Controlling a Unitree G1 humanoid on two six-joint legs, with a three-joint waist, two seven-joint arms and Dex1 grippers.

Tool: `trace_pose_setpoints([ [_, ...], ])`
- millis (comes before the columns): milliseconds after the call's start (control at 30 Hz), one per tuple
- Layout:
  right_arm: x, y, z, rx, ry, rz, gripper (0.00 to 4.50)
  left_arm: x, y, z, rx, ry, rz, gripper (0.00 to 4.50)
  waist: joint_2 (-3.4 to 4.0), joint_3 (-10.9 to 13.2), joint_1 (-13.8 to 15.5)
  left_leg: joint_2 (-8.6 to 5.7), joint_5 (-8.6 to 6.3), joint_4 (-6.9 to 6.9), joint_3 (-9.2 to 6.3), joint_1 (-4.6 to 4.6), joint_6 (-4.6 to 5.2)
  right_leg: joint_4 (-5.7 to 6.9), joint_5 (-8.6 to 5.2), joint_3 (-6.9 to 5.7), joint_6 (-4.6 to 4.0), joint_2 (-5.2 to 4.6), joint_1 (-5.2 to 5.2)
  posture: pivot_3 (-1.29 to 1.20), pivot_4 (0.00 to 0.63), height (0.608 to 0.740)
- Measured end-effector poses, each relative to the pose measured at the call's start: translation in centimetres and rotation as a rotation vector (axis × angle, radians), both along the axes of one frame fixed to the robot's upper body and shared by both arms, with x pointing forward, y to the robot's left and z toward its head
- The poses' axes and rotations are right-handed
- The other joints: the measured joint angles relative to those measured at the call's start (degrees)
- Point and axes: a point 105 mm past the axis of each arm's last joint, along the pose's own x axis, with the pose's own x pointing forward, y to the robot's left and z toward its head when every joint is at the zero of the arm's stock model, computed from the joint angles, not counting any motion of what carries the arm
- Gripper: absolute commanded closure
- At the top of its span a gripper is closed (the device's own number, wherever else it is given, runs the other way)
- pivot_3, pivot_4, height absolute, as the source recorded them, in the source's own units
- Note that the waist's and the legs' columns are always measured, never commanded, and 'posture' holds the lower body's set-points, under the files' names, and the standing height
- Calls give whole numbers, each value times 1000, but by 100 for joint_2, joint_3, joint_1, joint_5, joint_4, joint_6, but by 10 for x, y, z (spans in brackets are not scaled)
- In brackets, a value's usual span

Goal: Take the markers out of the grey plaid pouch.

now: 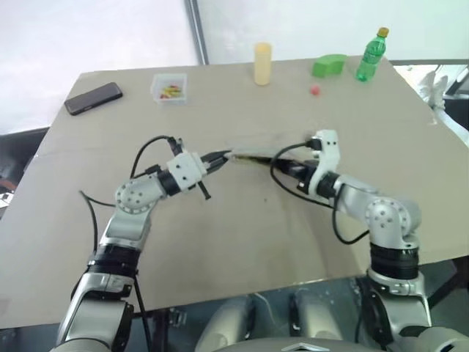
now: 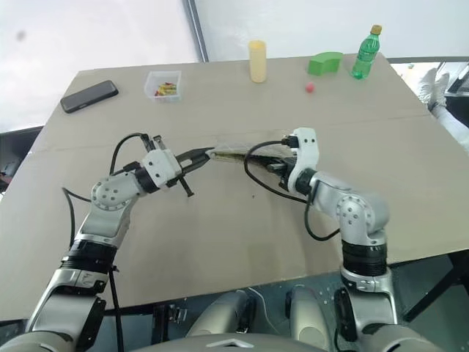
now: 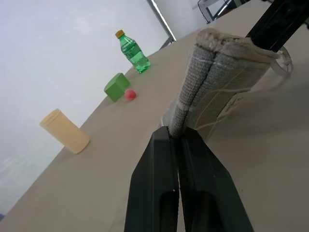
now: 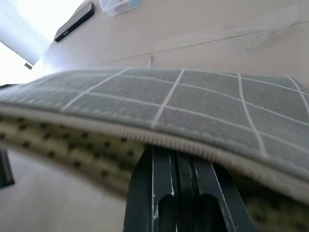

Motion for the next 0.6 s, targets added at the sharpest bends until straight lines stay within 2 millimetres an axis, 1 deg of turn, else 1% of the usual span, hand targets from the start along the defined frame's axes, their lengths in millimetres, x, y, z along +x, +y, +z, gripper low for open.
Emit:
trace_pose_setpoints([
  [33, 4, 2, -2, -49, -30, -17, 4392, 0, 0, -1, -2, 11, -2, 4500, 0, 0, 7, -1, 0, 0, 0, -2, 0, -1, 0, -2, 0, 3, -1, 0, 150, 740],
  [67, 8, 1, -4, -191, -117, -32, 4392, 0, 0, -2, -7, 31, 0, 4500, 3, 2, 18, -9, 0, 0, 1, -3, 0, -1, 0, -7, 0, 9, -4, 0, 150, 740],
  [100, 10, -1, -5, -270, -169, -36, 4392, 1, 1, -3, -9, 44, 2, 4500, 3, 2, 19, -10, 0, 0, 1, -4, 0, -4, 0, -16, 1, 7, -4, 0, 150, 740],
  [133, 12, -2, -7, -394, -256, -30, 4392, 1, 1, -5, -9, 58, 2, 4500, 3, 2, 16, -12, 0, 0, 4, -4, 0, -6, 0, -21, 1, 7, -4, 0, 150, 740],
  [167, 12, -2, -8, -560, -373, 7, 4392, 2, 1, -6, -13, 71, 5, 4500, 3, 2, 12, -16, 0, 2, 6, -4, 1, -7, 0, -23, 2, 5, -4, 0, 150, 740],
  [200, 10, -1, -10, -664, -449, 49, 4392, 2, 2, -6, -15, 79, 9, 4500, 3, 2, 8, -18, 0, 2, 7, -4, 0, -9, 0, -23, 3, 4, -5, 0, 150, 740],
  [233, 7, -1, -12, -792, -562, 110, 3873, 4, 4, -7, -24, 94, 21, 4500, -1, 0, 5, -15, -1, 2, 5, -4, 0, -12, 1, -24, 5, 5, -3, 0, 150, 740],
  [267, 4, 2, -14, -848, -620, 157, 3556, 5, 6, -7, -30, 103, 29, 4500, 0, 0, 6, -12, -1, 2, 3, -4, 0, -12, 1, -24, 5, 2, -3, 0, 150, 740],
  [367, -2, 11, -17, -974, -758, 272, 2242, 6, 6, -7, -40, 117, 32, 4500, 0, 0, -2, -4, 0, 2, -1, -3, -2, -6, 1, -19, 4, -2, -2, 0, 150, 740],
  [433, 7, 7, -11, -1084, -844, 280, 1131, 7, 6, -9, -39, 131, 27, 4500, -1, 0, 6, -2, 2, 5, -1, 0, -6, -6, 3, -20, 1, 2, -2, 0, 150, 740],
  [467, 14, 5, -6, -1131, -885, 269, 713, 7, 6, -11, -38, 140, 26, 4500, -1, 0, 10, -2, 2, 6, -1, 1, -6, -6, 4, -19, 0, 2, -2, 0, 150, 740],
  [533, 19, 5, -5, -1171, -914, 277, 713, 8, 6, -13, -44, 150, 27, 4500, -3, -1, 19, -2, 2, 6, -2, 0, -6, -7, 4, -20, 0, 3, -2, 0, 150, 740],
  [600, 23, 5, -10, -1192, -908, 297, 713, 9, 5, -14, -46, 156, 23, 4500, -3, -1, 22, -2, 2, 5, -3, -3, -6, -11, 4, -20, -1, 2, -2, 0, 150, 740],
])
